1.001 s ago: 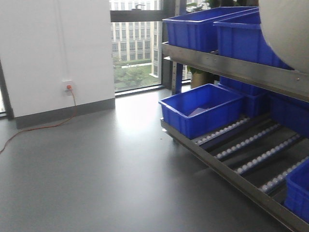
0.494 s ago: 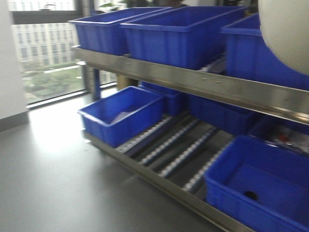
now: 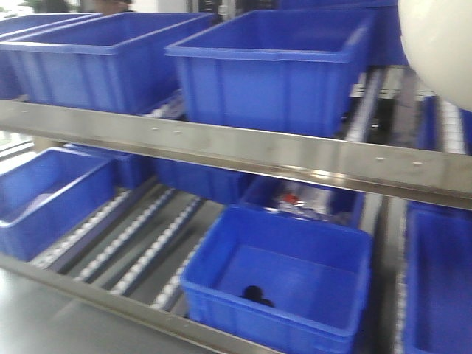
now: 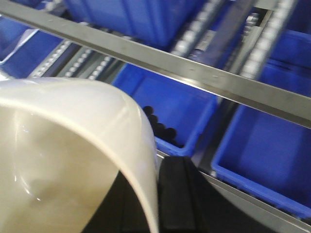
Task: Move white bin to right shelf second layer
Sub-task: 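Drive up to the roller shelf holding the bin in the right gripper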
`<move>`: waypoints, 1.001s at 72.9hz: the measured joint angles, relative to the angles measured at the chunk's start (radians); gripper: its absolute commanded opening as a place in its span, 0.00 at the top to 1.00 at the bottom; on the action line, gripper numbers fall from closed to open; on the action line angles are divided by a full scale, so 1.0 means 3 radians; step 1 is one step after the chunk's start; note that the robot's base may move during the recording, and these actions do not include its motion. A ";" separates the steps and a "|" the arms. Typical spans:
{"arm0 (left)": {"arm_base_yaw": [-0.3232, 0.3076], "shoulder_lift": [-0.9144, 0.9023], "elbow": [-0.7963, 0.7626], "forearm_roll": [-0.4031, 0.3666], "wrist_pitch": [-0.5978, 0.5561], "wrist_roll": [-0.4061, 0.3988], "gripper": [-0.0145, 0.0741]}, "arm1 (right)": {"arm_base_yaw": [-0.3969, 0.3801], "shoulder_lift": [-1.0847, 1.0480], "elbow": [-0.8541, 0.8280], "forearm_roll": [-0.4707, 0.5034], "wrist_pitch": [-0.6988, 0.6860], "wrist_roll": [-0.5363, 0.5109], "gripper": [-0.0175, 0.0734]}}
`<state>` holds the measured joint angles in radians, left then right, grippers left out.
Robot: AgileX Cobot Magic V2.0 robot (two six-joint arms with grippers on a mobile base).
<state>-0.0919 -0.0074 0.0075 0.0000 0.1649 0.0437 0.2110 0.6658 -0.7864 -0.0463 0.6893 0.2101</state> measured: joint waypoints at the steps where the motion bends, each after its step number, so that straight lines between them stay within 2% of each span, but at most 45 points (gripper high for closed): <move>1: 0.0000 0.0000 0.0000 0.0000 0.0000 0.0000 0.74 | 0.0000 0.0000 0.0000 0.0000 0.0000 0.0000 0.75; 73: 0.0000 0.0000 0.0000 0.0000 0.0000 0.0000 0.74 | 0.0000 0.0000 0.0000 0.0000 0.0000 0.0000 0.75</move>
<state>-0.0919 -0.0074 0.0075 0.0000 0.1649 0.0437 0.2110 0.6658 -0.7864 -0.0463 0.6893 0.2101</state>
